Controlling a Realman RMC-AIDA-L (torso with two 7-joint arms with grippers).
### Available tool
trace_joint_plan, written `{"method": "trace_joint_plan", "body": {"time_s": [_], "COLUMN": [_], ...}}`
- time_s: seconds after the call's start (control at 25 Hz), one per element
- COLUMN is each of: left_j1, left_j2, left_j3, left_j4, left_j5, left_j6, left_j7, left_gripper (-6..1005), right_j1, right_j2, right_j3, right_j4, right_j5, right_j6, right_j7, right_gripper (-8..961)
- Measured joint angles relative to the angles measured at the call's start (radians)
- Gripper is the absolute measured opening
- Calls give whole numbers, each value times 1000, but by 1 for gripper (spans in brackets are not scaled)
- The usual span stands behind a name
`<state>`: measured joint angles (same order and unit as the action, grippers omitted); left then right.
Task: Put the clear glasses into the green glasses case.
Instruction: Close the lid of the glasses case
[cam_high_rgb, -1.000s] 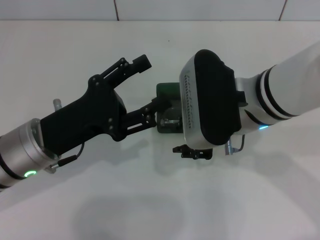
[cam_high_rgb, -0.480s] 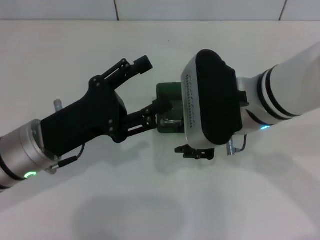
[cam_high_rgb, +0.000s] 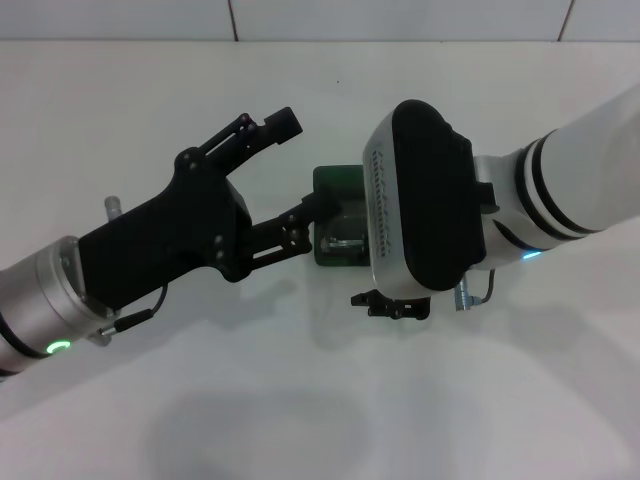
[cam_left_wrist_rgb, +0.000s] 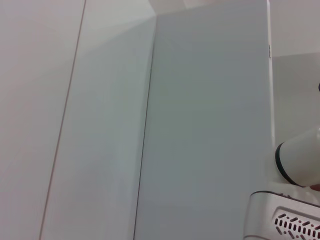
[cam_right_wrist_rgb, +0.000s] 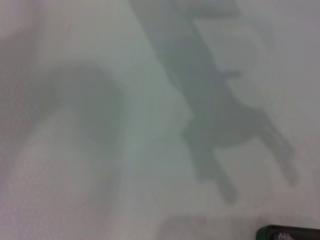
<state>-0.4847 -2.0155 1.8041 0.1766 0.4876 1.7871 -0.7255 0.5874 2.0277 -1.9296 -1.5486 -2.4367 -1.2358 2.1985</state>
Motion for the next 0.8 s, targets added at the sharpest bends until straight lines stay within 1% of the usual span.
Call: {"method": "trace_joint_plan", "body": {"time_s": [0.08, 0.16, 0.28, 0.4, 0.48, 0.52, 0.64, 0.8], "left_j1": [0, 3, 17, 40, 65, 83, 115, 136], "left_j2": [2, 9, 21, 27, 21, 14, -5, -18], "left_j3": [-3, -22, -87, -153, -209, -248, -314, -338], "left_j4": [-1, -8, -25, -35, -38, -38, -36, -35], "left_j5": [-3, -8, -10, -11, -11, -12, -13, -17], "left_j6": [0, -2, -11, -39, -72, -94, -140, -172], "left_j7": [1, 6, 17, 45, 80, 103, 140, 154], "left_gripper": [870, 870, 870, 870, 870, 870, 870, 870], "right_j1": [0, -2, -7, -14, -18, -20, -23, -24], "right_j2": [-1, -2, -2, -1, -1, -1, -1, -1], "right_j3": [0, 0, 0, 0, 0, 1, 4, 14], "right_j4": [-3, -8, -13, -20, -23, -24, -26, -26], "right_j5": [3, 5, 6, 7, 7, 7, 7, 18], "right_j6": [-4, -11, -24, -32, -34, -34, -34, -34], "right_j7": [-2, -3, -3, -4, -4, -4, -4, -6], "right_gripper": [374, 374, 375, 375, 376, 376, 377, 378]}}
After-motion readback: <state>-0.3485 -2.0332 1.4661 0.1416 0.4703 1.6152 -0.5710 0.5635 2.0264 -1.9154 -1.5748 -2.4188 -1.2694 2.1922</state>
